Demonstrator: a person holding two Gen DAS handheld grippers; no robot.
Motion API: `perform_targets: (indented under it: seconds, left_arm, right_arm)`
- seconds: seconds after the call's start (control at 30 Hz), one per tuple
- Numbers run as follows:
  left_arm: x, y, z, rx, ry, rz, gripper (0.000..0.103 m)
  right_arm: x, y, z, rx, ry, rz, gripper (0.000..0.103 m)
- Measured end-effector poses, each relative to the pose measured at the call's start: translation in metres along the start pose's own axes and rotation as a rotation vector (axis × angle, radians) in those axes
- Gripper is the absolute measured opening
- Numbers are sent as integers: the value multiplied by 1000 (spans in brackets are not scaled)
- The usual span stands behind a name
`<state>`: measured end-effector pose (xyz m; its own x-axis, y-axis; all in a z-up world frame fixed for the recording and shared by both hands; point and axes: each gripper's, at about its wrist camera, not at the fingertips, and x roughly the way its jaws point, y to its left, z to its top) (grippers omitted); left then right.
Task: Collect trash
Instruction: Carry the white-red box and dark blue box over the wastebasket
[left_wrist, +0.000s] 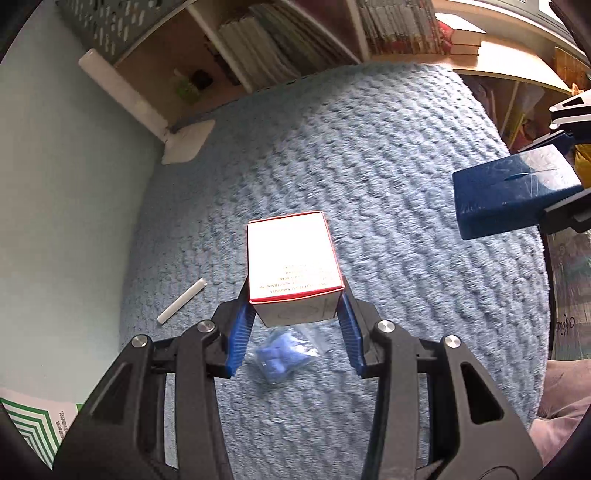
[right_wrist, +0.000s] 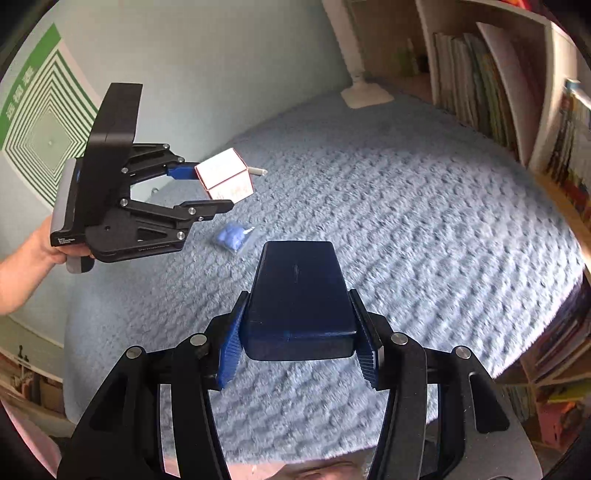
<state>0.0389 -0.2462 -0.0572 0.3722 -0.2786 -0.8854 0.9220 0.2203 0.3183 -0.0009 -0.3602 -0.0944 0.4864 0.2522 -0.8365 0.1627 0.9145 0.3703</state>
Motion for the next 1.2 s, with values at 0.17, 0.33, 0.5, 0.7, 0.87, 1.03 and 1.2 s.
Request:
perform_targets:
  seconds: [0.17, 0.33, 0.5, 0.7, 0.87, 1.03, 1.2]
  left_arm:
    - [-15, -71, 28, 75, -28, -46, 40]
    - [-25, -160, 60, 178, -61, -120, 40]
    - [-31, -254, 80, 291, -68, -206, 40]
    - [-38, -349, 85, 406, -60, -279, 40]
    - [-19, -404, 75, 455, 10, -333, 40]
    - [4, -446, 55, 485, 92, -368, 40]
    - [21, -468, 42, 495, 159, -394, 40]
  right_arm:
    - [-56, -38, -60, 79, -31, -53, 53]
    - [-110, -76, -132, 186, -59, -116, 53]
    - [-154, -111, -210, 308, -65, -193, 53]
    - [-187, -138, -297, 441, -49, -231, 53]
    - [-190, -157, -355, 549, -13, -242, 53]
    - [-184, -168, -395, 629, 20, -229, 53]
    - [-172, -173, -415, 669, 48, -211, 53]
